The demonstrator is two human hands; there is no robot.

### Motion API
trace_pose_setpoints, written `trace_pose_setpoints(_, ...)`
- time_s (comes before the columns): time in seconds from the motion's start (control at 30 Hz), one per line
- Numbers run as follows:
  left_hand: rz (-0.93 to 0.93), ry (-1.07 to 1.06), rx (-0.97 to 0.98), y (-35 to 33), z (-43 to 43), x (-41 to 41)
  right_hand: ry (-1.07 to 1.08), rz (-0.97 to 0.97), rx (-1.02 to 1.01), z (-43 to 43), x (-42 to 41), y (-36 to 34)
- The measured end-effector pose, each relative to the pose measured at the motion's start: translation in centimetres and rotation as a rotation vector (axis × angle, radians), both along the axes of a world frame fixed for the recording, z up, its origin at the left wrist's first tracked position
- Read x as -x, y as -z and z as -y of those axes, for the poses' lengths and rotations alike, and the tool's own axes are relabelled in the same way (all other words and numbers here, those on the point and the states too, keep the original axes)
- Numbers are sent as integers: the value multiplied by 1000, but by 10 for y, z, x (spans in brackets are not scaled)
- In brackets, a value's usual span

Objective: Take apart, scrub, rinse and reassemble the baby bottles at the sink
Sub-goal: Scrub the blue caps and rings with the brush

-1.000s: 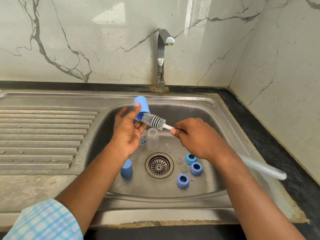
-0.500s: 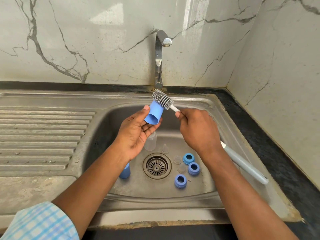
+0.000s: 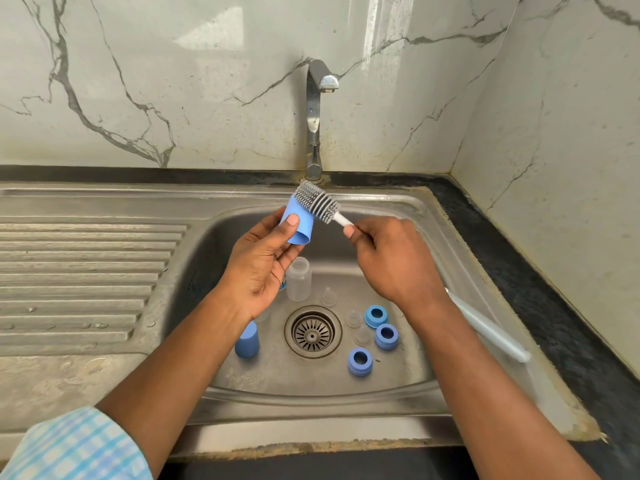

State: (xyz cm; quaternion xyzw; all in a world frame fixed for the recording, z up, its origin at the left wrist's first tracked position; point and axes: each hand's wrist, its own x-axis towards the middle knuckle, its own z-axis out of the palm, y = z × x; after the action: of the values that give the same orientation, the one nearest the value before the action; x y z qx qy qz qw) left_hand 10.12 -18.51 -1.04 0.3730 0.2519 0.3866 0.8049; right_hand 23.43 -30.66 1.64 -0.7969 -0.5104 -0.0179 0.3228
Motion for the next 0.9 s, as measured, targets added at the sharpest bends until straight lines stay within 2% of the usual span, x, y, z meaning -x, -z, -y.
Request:
trace_pose_setpoints(0.13,-10,-11,19,1,-1,3,-96,-34,66,3,9,-6)
trace_pose_setpoints(0.27,-37,46,-52,-2,4,0,63,10,-5,2,4,-6)
trace_pose_setpoints(0.37,-108,-32,-151,-1,3,-3,155,37,-15,1,-2,-3)
trace_pose_setpoints(0.47,-252,-149,-305,4,-2,-1,20,24,53,5,2,-5)
trace_pose_setpoints(0.57,-340,-179,-406,6,0,1,-85,41,149,5,18,-7)
trace_pose_setpoints(0.73,-306,-203,-468,5,3,-1,107,63,48,-3,23,-8)
trace_pose_setpoints(0.9,-316,-280,-493,7,8,-4,243,100,35,-8,26,-6)
